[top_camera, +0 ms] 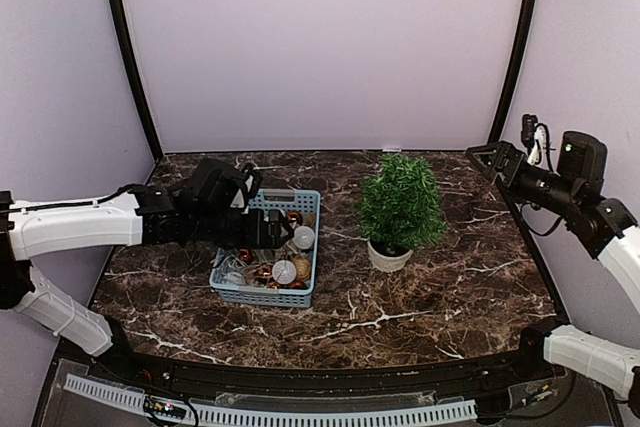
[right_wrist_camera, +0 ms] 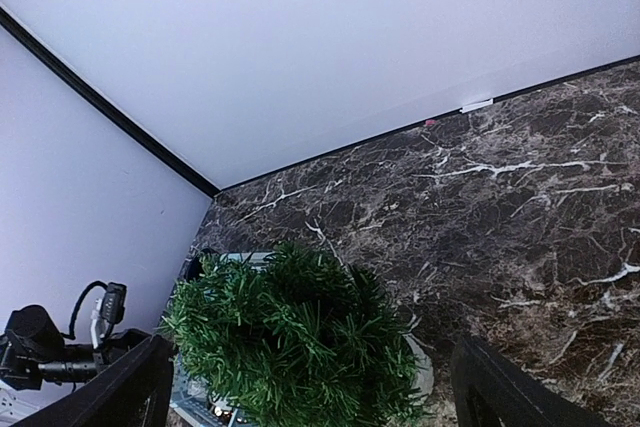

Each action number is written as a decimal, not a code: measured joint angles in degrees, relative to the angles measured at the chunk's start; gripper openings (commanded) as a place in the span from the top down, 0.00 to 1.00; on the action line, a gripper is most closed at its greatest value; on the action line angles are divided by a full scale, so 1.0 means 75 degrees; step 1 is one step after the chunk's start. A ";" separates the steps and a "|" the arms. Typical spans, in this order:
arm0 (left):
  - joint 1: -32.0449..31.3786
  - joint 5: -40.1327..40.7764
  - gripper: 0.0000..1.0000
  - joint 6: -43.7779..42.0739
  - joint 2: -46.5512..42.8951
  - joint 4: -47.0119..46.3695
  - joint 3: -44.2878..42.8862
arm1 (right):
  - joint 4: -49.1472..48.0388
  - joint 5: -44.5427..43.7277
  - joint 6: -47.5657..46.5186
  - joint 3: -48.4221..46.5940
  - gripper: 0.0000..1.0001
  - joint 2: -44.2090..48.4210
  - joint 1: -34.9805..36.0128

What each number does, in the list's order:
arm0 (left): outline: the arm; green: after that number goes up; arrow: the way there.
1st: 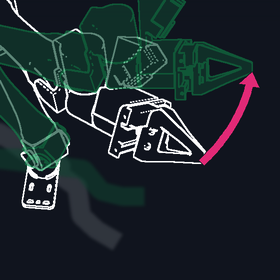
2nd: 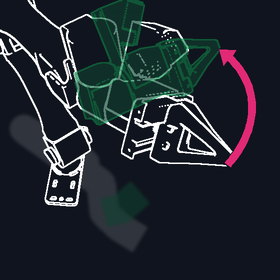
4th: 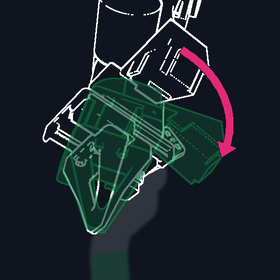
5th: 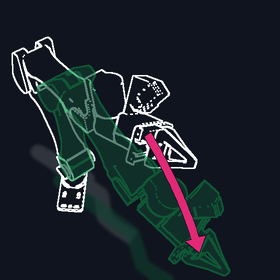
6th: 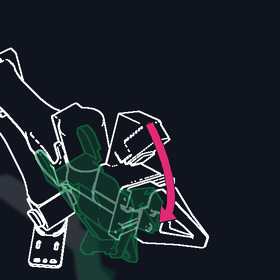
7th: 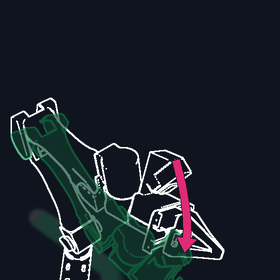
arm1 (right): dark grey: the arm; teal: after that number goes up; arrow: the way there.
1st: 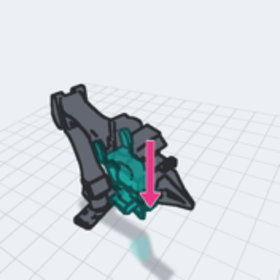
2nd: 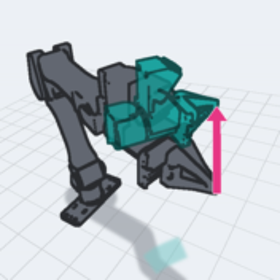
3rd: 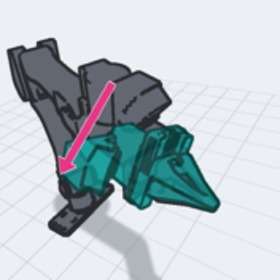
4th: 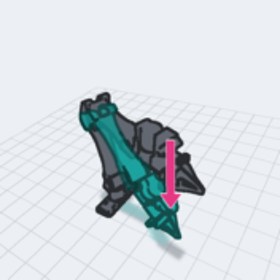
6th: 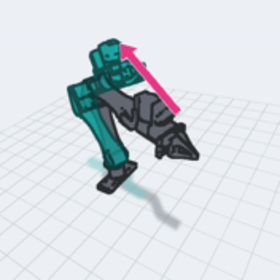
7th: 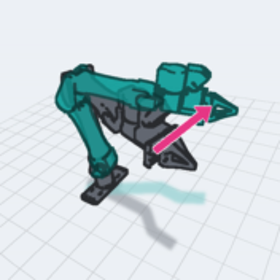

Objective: Decorate the small christmas tree

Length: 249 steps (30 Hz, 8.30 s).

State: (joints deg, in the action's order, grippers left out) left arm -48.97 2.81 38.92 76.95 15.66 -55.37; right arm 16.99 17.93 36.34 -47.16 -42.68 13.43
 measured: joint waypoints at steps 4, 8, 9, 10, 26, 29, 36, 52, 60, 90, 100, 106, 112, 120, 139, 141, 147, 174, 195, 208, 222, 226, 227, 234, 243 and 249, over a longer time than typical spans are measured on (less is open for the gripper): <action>-0.0160 -0.0274 0.28 0.0335 0.0632 -0.0440 -0.0006 | -0.0114 -0.0020 0.0000 0.0003 0.01 -0.0093 0.0117; -0.0166 -0.0399 0.36 0.0501 0.1090 -0.0565 -0.0248 | -0.0163 -0.0032 0.0003 0.0009 0.01 -0.0143 0.0152; -0.0166 -0.0405 0.37 0.0510 0.1174 -0.0589 -0.0315 | -0.0169 -0.0038 0.0003 0.0015 0.01 -0.0143 0.0154; -0.0166 -0.0405 0.41 0.0533 0.1253 -0.0603 -0.0385 | -0.0175 -0.0052 0.0003 0.0020 0.01 -0.0143 0.0154; -0.0166 -0.0376 0.99 0.0714 0.1547 -0.0772 -0.0481 | -0.0125 -0.0172 -0.0038 0.0090 0.01 -0.0114 0.0154; -0.0166 -0.0268 1.00 0.0644 0.1527 -0.0764 -0.0498 | -0.0047 -0.0169 -0.0087 0.0090 0.01 -0.0073 0.0154; -0.0166 -0.0146 1.00 0.0058 0.0988 -0.0632 -0.0498 | 0.0020 -0.0035 -0.0195 -0.0041 0.01 -0.0058 0.0154; -0.0166 -0.0988 1.00 -0.2527 0.0198 0.0886 -0.2439 | -0.0012 0.0799 -0.0769 -0.1355 0.02 -0.0557 0.1291; -0.0166 -0.1958 1.00 -0.3491 0.0192 0.1647 -0.3885 | 0.0527 0.0562 -0.1466 -0.2812 0.01 -0.1699 0.2664; -0.0166 -0.4689 1.00 -0.3975 0.0297 0.2008 -0.5450 | -0.1518 -0.0801 -0.2739 -0.3940 0.01 -0.5144 0.6493; -0.0166 -0.4427 1.00 -0.3354 0.0294 0.1014 -0.5348 | -0.4453 -0.1988 -0.1996 -0.1926 0.01 -0.4913 0.7064; -0.0166 -0.4275 1.00 -0.3016 0.0294 0.0516 -0.5231 | -0.5837 -0.2693 -0.1641 -0.1285 0.01 -0.4943 0.7306; -0.0166 -0.4226 1.00 -0.2809 0.0280 0.0087 -0.5231 | -0.6586 -0.3235 -0.1510 -0.1282 0.03 -0.5353 0.7428; -0.0166 -0.4226 1.00 -0.2690 0.0239 -0.0146 -0.5231 | -0.7230 -0.3579 -0.1428 -0.1399 0.13 -0.6015 0.7449; -0.0166 -0.3917 1.00 -0.2669 -0.0251 -0.0286 -0.5149 | -0.7685 -0.3762 -0.1239 -0.2171 0.19 -0.7259 0.7452; -0.0166 -0.3920 1.00 -0.2669 -0.0283 -0.0315 -0.5106 | -0.7635 -0.3710 -0.1256 -0.2299 0.25 -0.7388 0.7452; -0.0166 -0.3981 1.00 -0.2605 -0.0286 -0.0315 -0.5071 | -0.7408 -0.3410 -0.1381 -0.2958 0.64 -0.7737 0.7446; 0.0003 -0.2597 0.01 -0.2495 -0.2562 -0.0784 -0.1332 | -0.4299 -0.5126 -0.2792 -0.4561 1.00 -0.5187 0.7417; 0.1169 -0.0793 0.04 -0.2256 -0.2314 -0.1381 0.1926 | -0.2847 -0.5729 -0.2949 -0.5027 1.00 -0.3998 0.7417; 0.1367 -0.0909 0.40 -0.3856 -0.1075 -0.2844 0.2661 | -0.2637 -0.5887 -0.2815 -0.4934 1.00 -0.3590 0.7417; 0.1367 0.0050 0.63 -0.5415 0.0073 -0.3439 0.2530 | -0.2667 -0.5791 -0.2798 -0.4753 1.00 -0.3246 0.7417; 0.1367 0.0149 0.73 -0.5566 0.0227 -0.3640 0.2498 | -0.2655 -0.5799 -0.2792 -0.4715 1.00 -0.3206 0.7417; 0.1367 0.0149 0.78 -0.5604 0.0277 -0.3701 0.2489 | -0.2655 -0.5802 -0.2792 -0.4709 1.00 -0.3194 0.7417; 0.1364 0.0146 1.00 -0.5773 0.0560 -0.3739 0.2270 | -0.2582 -0.6000 -0.2809 -0.4651 1.00 -0.3075 0.7417; 0.1367 0.0437 1.00 -0.5692 -0.0941 -0.3535 0.2299 | -0.2183 -0.6461 -0.2841 -0.4456 1.00 -0.2681 0.7417; 0.1367 0.0396 1.00 -0.5552 -0.1708 -0.2763 0.2104 | -0.1897 -0.6799 -0.2844 -0.4409 1.00 -0.2291 0.7417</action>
State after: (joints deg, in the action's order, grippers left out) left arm -38.72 5.78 -2.72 64.14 -5.06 -39.59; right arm 2.76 -33.06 15.00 -80.23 -59.86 69.06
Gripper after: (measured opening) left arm 0.013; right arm 0.020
